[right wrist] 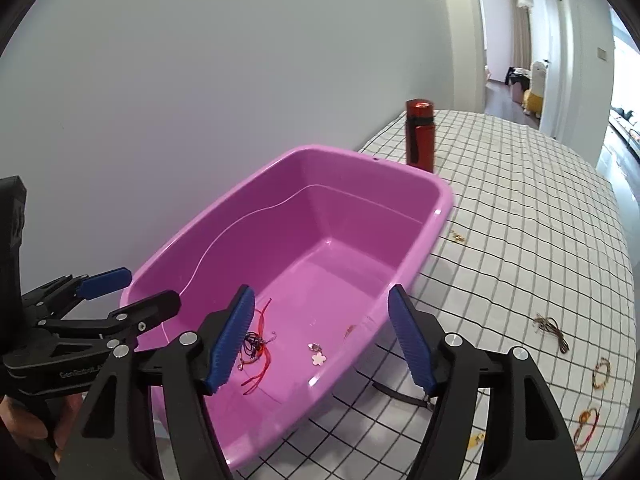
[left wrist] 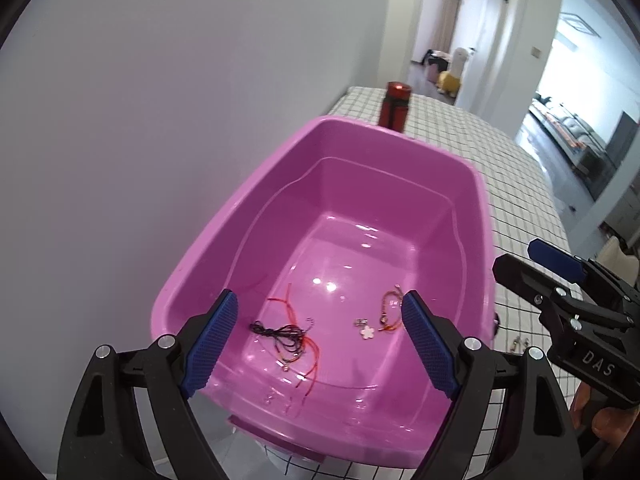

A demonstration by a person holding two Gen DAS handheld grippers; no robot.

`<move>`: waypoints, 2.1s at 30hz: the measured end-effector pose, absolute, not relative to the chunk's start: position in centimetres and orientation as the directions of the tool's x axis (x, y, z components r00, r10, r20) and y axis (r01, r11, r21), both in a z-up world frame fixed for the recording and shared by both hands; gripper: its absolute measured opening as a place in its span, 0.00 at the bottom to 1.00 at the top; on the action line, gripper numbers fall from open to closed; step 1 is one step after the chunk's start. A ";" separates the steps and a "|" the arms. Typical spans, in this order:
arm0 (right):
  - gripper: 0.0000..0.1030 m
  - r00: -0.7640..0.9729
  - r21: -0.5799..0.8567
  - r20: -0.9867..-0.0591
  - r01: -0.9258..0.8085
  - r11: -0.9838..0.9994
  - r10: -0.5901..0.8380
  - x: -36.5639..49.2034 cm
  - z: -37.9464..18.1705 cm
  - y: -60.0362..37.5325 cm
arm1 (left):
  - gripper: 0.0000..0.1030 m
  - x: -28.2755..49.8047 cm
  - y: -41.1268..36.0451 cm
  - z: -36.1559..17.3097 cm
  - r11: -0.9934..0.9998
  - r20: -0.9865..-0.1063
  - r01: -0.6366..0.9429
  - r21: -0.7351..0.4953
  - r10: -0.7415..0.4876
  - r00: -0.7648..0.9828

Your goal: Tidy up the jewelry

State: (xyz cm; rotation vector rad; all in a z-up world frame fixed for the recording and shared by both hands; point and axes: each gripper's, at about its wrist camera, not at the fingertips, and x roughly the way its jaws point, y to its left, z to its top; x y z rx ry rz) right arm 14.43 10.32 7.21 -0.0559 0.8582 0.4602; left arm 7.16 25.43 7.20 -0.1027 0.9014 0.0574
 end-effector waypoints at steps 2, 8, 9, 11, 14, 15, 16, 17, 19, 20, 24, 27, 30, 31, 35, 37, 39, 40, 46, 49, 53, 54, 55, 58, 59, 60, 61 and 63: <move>0.64 0.581 0.126 -0.738 -0.381 0.916 0.343 13.6 7.3 9.3 | 0.82 7.1 24.6 7.3 0.996 -0.780 -0.059 -0.073 -0.020 0.625; 0.66 0.617 0.108 -0.748 -0.248 0.963 0.243 11.5 6.9 4.8 | 0.87 7.3 21.8 7.1 0.994 -0.775 0.048 -0.102 -0.109 0.622; 0.66 0.620 0.106 -0.750 -0.230 0.967 0.230 11.1 6.9 4.1 | 0.87 7.4 21.0 7.1 0.992 -0.774 0.070 -0.104 -0.124 0.621; 0.66 0.622 0.106 -0.757 -0.186 0.977 0.201 10.3 6.6 2.3 | 0.87 7.4 19.5 7.3 0.989 -0.769 0.103 -0.102 -0.144 0.623; 0.67 0.625 0.104 -0.767 -0.106 0.989 0.148 8.7 6.3 -1.1 | 0.91 7.2 17.1 7.9 0.982 -0.750 0.156 -0.108 -0.184 0.636; 0.67 0.626 0.103 -0.768 -0.084 0.991 0.133 8.2 6.2 -2.2 | 0.91 7.0 16.4 8.0 0.979 -0.743 0.169 -0.113 -0.196 0.640; 0.68 0.627 0.103 -0.770 -0.062 0.993 0.119 7.6 6.1 -3.3 | 0.92 6.8 15.4 8.2 0.975 -0.735 0.190 -0.118 -0.215 0.643; 0.68 0.626 0.103 -0.773 -0.035 0.994 0.102 7.1 5.9 -4.8 | 0.92 6.6 14.6 8.3 0.971 -0.732 0.205 -0.120 -0.227 0.643; 0.68 0.621 0.100 -0.780 0.001 0.995 0.078 6.1 5.6 -7.2 | 0.93 6.0 12.4 8.4 0.964 -0.722 0.236 -0.121 -0.249 0.646; 0.68 0.617 0.098 -0.784 0.016 0.995 0.067 5.6 5.3 -8.6 | 0.93 5.7 11.6 8.4 0.962 -0.717 0.246 -0.120 -0.256 0.648; 0.68 0.598 0.112 -0.799 0.045 0.993 0.064 4.2 4.2 -13.4 | 0.94 4.5 7.7 7.9 0.959 -0.712 0.260 -0.114 -0.262 0.652; 0.68 0.590 0.122 -0.804 0.034 0.992 0.078 3.3 3.2 -17.1 | 0.94 3.9 4.6 6.6 0.966 -0.722 0.230 -0.118 -0.242 0.648; 0.68 0.564 0.138 -0.820 0.027 0.990 0.098 3.1 2.0 -21.2 | 0.94 3.5 1.3 4.6 0.979 -0.760 0.169 -0.114 -0.195 0.620; 0.68 0.566 0.138 -0.818 0.017 0.990 0.105 2.9 1.8 -22.2 | 0.94 3.1 0.1 3.8 0.981 -0.767 0.152 -0.122 -0.190 0.613; 0.68 0.534 0.128 -0.836 -0.038 0.991 0.128 3.3 0.3 -26.1 | 0.94 2.4 -2.9 1.2 0.994 -0.801 0.056 -0.090 -0.105 0.589; 0.68 0.523 0.126 -0.841 -0.061 0.990 0.139 3.5 -0.3 -27.5 | 0.94 2.0 -4.0 0.2 0.995 -0.808 0.013 -0.094 -0.084 0.583; 0.68 0.516 0.107 -0.846 -0.076 0.991 0.131 3.8 -1.0 -28.8 | 0.94 1.6 -4.9 -0.2 0.996 -0.804 -0.015 -0.092 -0.065 0.591; 0.68 0.513 0.106 -0.848 -0.076 0.991 0.130 4.1 -1.3 -29.2 | 0.94 1.5 -5.0 -0.4 0.996 -0.806 -0.025 -0.087 -0.056 0.590; 0.68 0.504 0.126 -0.851 -0.076 0.989 0.148 5.1 -3.0 -30.5 | 0.94 1.7 -6.5 -2.8 0.997 -0.823 -0.044 -0.066 -0.029 0.567; 0.68 0.508 0.107 -0.852 -0.064 0.992 0.125 5.6 -4.1 -30.4 | 0.94 1.9 -7.2 -4.5 0.998 -0.828 -0.021 -0.062 -0.040 0.559; 0.68 0.500 0.089 -0.861 -0.039 0.995 0.096 6.5 -5.7 -30.1 | 0.94 3.0 -8.0 -6.8 0.997 -0.831 0.014 -0.075 -0.070 0.552; 0.68 0.503 0.082 -0.860 -0.039 0.996 0.090 6.7 -5.9 -30.0 | 0.94 3.2 -8.0 -7.1 0.997 -0.829 0.018 -0.075 -0.072 0.555; 0.68 0.505 0.076 -0.859 -0.038 0.996 0.085 7.0 -6.4 -30.0 | 0.94 3.5 -8.2 -7.6 0.997 -0.826 0.018 -0.070 -0.068 0.560; 0.68 0.505 0.091 -0.858 -0.034 0.995 0.096 7.8 -7.6 -30.1 | 0.94 4.3 -8.6 -9.1 0.998 -0.825 0.006 -0.058 -0.052 0.563; 0.68 0.507 0.092 -0.856 -0.038 0.995 0.099 8.1 -8.0 -30.1 | 0.94 4.5 -8.8 -9.6 0.999 -0.826 -0.003 -0.054 -0.043 0.562; 0.68 0.510 0.089 -0.854 -0.046 0.995 0.100 8.2 -8.5 -30.2 | 0.94 4.6 -8.9 -9.9 0.999 -0.825 -0.009 -0.053 -0.038 0.564; 0.68 0.514 0.082 -0.852 -0.055 0.995 0.099 8.4 -8.9 -30.1 | 0.94 4.7 -9.2 -10.4 0.999 -0.821 -0.016 -0.052 -0.034 0.570; 0.68 0.522 0.083 -0.846 -0.071 0.994 0.108 8.7 -9.9 -30.3 | 0.94 4.9 -9.8 -11.2 0.999 -0.810 -0.022 -0.043 -0.022 0.587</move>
